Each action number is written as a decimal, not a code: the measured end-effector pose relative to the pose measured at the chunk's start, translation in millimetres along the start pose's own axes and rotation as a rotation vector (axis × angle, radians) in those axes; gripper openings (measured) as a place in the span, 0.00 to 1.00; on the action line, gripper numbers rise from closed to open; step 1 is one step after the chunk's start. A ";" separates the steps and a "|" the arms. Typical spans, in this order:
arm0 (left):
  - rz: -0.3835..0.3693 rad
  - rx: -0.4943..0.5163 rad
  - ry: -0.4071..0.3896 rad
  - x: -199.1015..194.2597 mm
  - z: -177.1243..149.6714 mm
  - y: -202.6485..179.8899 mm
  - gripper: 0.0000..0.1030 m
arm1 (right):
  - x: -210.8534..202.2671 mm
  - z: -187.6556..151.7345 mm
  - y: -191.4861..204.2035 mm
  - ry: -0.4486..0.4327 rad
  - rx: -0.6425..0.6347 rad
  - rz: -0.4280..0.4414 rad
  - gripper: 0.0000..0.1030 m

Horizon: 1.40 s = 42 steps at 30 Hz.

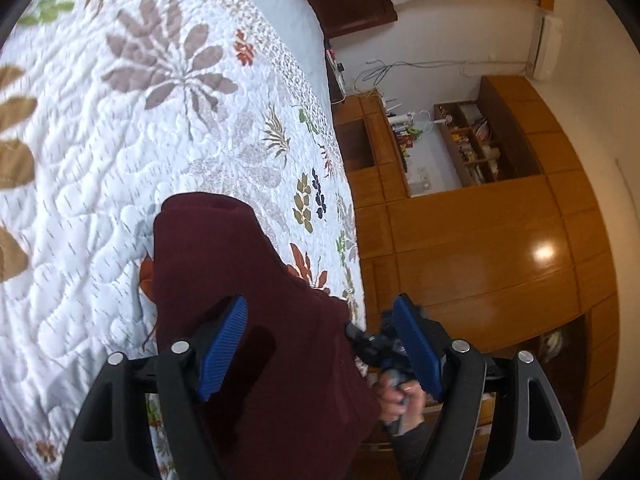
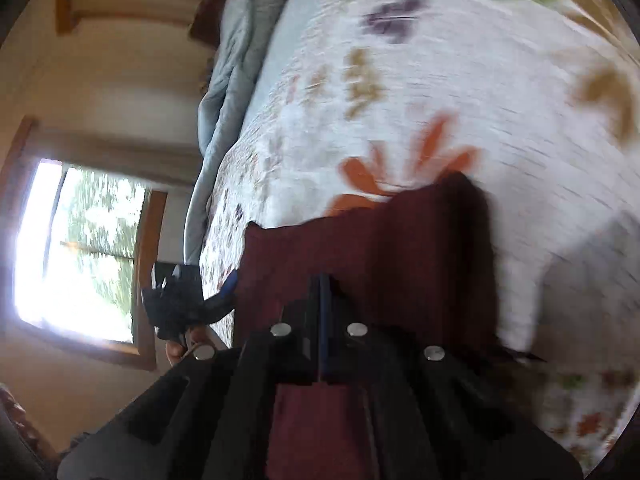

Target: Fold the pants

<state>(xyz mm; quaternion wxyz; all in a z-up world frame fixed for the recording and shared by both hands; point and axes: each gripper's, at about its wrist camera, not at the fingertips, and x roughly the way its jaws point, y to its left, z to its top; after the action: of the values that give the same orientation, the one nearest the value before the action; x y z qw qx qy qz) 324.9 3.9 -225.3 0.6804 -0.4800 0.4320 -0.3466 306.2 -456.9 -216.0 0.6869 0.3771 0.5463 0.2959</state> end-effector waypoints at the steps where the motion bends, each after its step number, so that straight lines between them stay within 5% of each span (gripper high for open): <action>1: -0.009 -0.015 0.000 0.7 0.5 3.4 0.73 | -3.6 -3.1 -5.9 -0.009 0.012 0.021 0.00; 7: -0.024 -0.044 -0.037 -16.9 0.0 -0.6 0.73 | -20.9 -14.0 10.1 -0.038 -0.027 -0.053 0.06; 9: -0.029 -0.026 -0.047 -27.5 -4.8 -9.4 0.73 | -31.5 -22.2 24.0 -0.065 -0.040 -0.042 0.20; 14: -0.089 0.033 -0.008 -44.1 -40.2 -27.8 0.73 | -35.6 -66.9 54.0 -0.042 -0.111 0.050 0.24; 17: -0.120 0.031 0.047 -39.3 -60.4 -24.2 0.74 | -24.9 -91.2 44.1 -0.010 -0.122 0.009 0.20; 19: -0.108 0.027 0.091 -30.4 -68.1 -17.9 0.74 | -23.1 -98.5 24.3 -0.011 -0.105 -0.039 0.00; 23: -0.089 -0.019 0.126 -15.4 -75.7 1.6 0.73 | -24.3 -104.4 -18.9 -0.055 -0.033 0.032 0.00; 33: -0.075 0.011 0.081 -45.4 -78.3 -4.1 0.74 | -50.2 -107.2 -7.8 -0.104 -0.035 -0.067 0.01; 36: 0.027 0.070 0.057 -60.2 -73.1 -12.0 0.78 | -67.4 -106.1 -0.9 -0.141 -0.015 -0.076 0.28; 37: 0.058 0.086 0.058 -62.7 -71.1 -14.0 0.78 | -70.6 -104.5 0.8 -0.151 -0.010 -0.085 0.69; 38: 0.078 0.104 0.061 -66.3 -69.3 -15.9 0.79 | -75.6 -102.5 5.2 -0.173 -0.005 -0.122 0.92; 42: 0.086 0.100 0.076 -72.4 -58.7 -13.3 0.81 | -72.8 -82.5 9.9 -0.122 0.012 -0.102 0.92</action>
<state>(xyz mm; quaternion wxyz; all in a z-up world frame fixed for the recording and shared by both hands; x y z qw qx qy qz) 242.1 43.3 -203.9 0.7008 -0.4130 0.4598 -0.3563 209.3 -495.1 -179.1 0.7307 0.3702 0.5238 0.2336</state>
